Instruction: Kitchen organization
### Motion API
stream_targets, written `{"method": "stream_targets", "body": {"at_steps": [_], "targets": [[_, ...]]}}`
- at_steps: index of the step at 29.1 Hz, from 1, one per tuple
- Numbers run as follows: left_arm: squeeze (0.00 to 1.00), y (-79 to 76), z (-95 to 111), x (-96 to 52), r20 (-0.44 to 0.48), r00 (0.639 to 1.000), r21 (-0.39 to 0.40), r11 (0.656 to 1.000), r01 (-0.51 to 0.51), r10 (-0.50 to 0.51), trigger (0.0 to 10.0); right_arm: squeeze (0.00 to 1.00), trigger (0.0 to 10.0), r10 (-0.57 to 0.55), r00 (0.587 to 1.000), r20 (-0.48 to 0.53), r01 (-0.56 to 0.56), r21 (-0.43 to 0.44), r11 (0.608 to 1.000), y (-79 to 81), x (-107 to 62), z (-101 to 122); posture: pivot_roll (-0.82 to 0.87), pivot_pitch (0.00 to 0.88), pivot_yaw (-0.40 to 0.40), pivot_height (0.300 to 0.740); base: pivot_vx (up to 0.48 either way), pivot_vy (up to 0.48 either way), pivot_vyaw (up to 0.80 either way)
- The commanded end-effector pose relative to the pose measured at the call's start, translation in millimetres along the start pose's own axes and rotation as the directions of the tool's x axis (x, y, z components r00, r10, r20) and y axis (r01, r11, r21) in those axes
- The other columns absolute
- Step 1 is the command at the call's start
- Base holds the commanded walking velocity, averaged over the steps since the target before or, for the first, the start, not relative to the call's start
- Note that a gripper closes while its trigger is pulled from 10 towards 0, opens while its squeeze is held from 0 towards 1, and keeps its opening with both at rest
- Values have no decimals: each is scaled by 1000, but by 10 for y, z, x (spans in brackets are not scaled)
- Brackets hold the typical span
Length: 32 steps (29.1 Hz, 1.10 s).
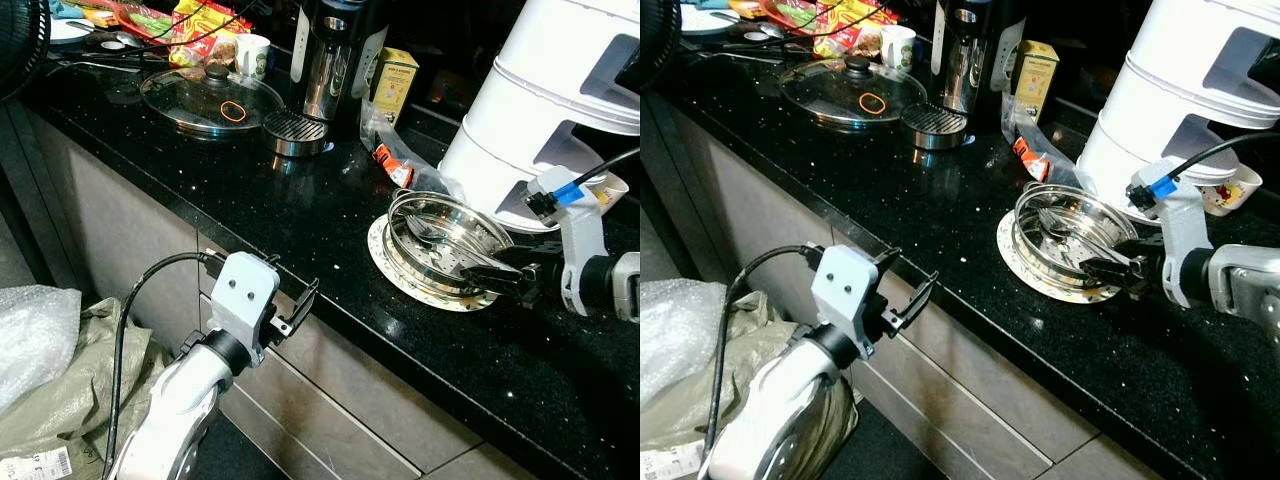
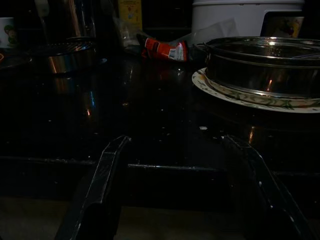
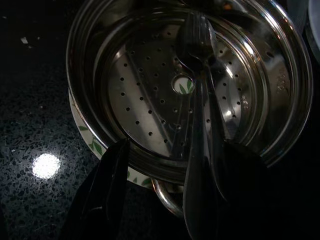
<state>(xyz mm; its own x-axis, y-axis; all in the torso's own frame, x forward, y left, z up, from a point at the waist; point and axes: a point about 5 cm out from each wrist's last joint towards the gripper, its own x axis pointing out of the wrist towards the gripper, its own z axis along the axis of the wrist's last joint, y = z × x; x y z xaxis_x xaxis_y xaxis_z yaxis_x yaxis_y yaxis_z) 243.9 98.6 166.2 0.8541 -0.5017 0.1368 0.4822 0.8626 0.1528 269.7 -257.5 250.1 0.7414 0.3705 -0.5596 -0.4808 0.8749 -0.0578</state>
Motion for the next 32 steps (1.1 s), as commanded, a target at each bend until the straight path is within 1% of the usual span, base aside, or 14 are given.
{"method": "stream_targets", "body": {"at_steps": [1,2,5,7,9,12,13,15,18,25,26,28,29,32], "targets": [[0,-37,-17,13,-2,1000,-7,1000,8,-8,10000,0,10000,10,997,-71,-9,18,1000,8,27,-78,124,9,-196,740,0,0,0],[0,-37,-16,13,-2,1000,-7,1000,8,-8,10000,0,10000,11,997,-71,-9,16,1000,9,26,-69,124,9,-196,740,0,0,0],[0,-38,-16,13,-3,1000,-8,1000,8,-8,10000,0,10000,20,1000,-2,-19,35,999,6,28,56,124,9,-196,740,0,0,0],[0,-40,-18,12,-3,1000,-8,1000,8,-8,10000,0,10000,48,999,15,-48,42,998,44,33,101,126,10,-198,740,0,0,0],[0,-42,-19,11,-4,1000,-8,1000,9,-9,10000,0,10000,57,998,-5,-57,36,998,81,60,95,126,10,-199,740,0,0,0],[0,-43,-21,10,-4,1000,-8,1000,10,-10,10000,0,10000,20,998,-57,-19,16,1000,79,131,36,124,6,-201,740,0,0,0],[0,-47,-21,9,-4,1000,-9,1000,11,-11,10000,0,10000,-10,996,-87,13,32,999,74,214,-16,124,4,-202,740,0,0,0],[0,-50,-22,9,-4,1000,-9,1000,12,-12,10000,0,10000,-8,995,-95,14,60,998,100,276,-33,127,2,-201,740,0,0,0],[0,-54,-25,12,-4,1000,-9,1000,12,-12,10000,0,10000,-20,994,-105,29,83,996,96,314,-37,126,0,-205,740,0,0,0],[0,-61,-24,18,-3,1000,-10,1000,13,-13,10000,0,10000,-41,992,-120,53,93,994,51,318,-42,124,0,-211,740,0,0,0],[0,-63,-22,21,-2,1000,-11,1000,12,-12,10000,0,10000,-37,994,-104,47,94,994,45,307,-14,123,1,-212,740,0,0,0],[0,-65,-21,24,-2,1000,-13,1000,9,-9,10000,0,10000,-15,999,-36,18,99,995,49,281,86,123,2,-212,740,0,0,0],[0,-65,-21,24,-2,1000,-13,1000,9,-9,10000,0,10000,-15,999,-36,18,99,995,49,281,86,123,2,-212,740,0,0,0],[0,-65,-23,23,-2,1000,-15,1000,6,-6,10000,0,10000,26,1000,12,-27,114,993,89,253,171,123,2,-212,740,0,0,0]]}}
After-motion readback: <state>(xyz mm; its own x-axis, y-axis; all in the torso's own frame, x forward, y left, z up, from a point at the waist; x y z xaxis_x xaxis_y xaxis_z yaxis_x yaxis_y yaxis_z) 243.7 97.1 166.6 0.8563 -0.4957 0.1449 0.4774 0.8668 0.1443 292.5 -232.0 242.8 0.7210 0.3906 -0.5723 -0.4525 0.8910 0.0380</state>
